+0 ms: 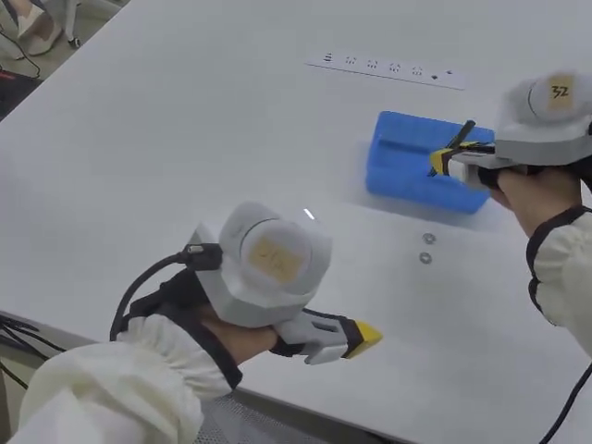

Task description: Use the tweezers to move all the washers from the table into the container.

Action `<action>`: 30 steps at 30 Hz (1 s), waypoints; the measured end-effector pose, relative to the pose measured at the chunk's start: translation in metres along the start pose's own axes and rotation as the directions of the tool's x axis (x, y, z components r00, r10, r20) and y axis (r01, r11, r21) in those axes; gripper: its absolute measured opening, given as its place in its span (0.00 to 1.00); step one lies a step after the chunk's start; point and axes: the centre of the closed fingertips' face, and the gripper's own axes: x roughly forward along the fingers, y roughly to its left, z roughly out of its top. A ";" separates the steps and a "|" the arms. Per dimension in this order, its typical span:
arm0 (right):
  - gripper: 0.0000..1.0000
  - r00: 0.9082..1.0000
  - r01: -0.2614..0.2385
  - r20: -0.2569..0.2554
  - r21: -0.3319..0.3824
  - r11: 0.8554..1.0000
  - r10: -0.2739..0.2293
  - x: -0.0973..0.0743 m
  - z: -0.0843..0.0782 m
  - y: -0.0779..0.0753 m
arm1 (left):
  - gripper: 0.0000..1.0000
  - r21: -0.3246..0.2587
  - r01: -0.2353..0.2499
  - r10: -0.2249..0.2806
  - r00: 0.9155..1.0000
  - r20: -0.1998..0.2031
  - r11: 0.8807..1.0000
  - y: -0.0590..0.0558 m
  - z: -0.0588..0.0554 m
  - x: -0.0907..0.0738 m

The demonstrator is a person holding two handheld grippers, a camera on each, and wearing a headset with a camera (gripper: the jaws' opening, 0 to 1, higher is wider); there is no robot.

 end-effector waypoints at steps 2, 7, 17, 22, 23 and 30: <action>0.05 1.000 0.005 0.022 -0.009 1.000 -0.005 -0.011 0.004 0.004 | 0.79 0.000 0.003 -0.003 1.000 0.001 1.000 -0.001 0.000 0.000; 0.05 0.998 -0.003 0.069 0.000 1.000 0.003 -0.024 0.014 0.005 | 0.79 0.003 0.007 -0.007 1.000 0.002 1.000 -0.003 0.000 0.001; 0.04 0.997 -0.029 0.073 -0.021 0.999 0.031 -0.042 0.008 0.027 | 0.79 0.004 0.009 -0.009 1.000 0.006 1.000 -0.003 0.002 0.000; 0.04 0.998 -0.054 0.029 -0.026 0.998 0.055 -0.043 -0.015 0.039 | 0.79 0.006 0.007 -0.007 1.000 0.005 1.000 -0.002 0.001 -0.001; 0.04 0.998 -0.054 0.021 -0.029 0.998 0.055 -0.044 -0.018 0.042 | 0.79 0.006 0.007 -0.007 1.000 0.005 1.000 -0.002 0.001 -0.002; 0.05 0.997 -0.069 -0.027 -0.005 0.998 0.069 -0.050 -0.047 0.056 | 0.79 0.007 0.007 -0.007 1.000 0.002 1.000 -0.002 0.000 -0.002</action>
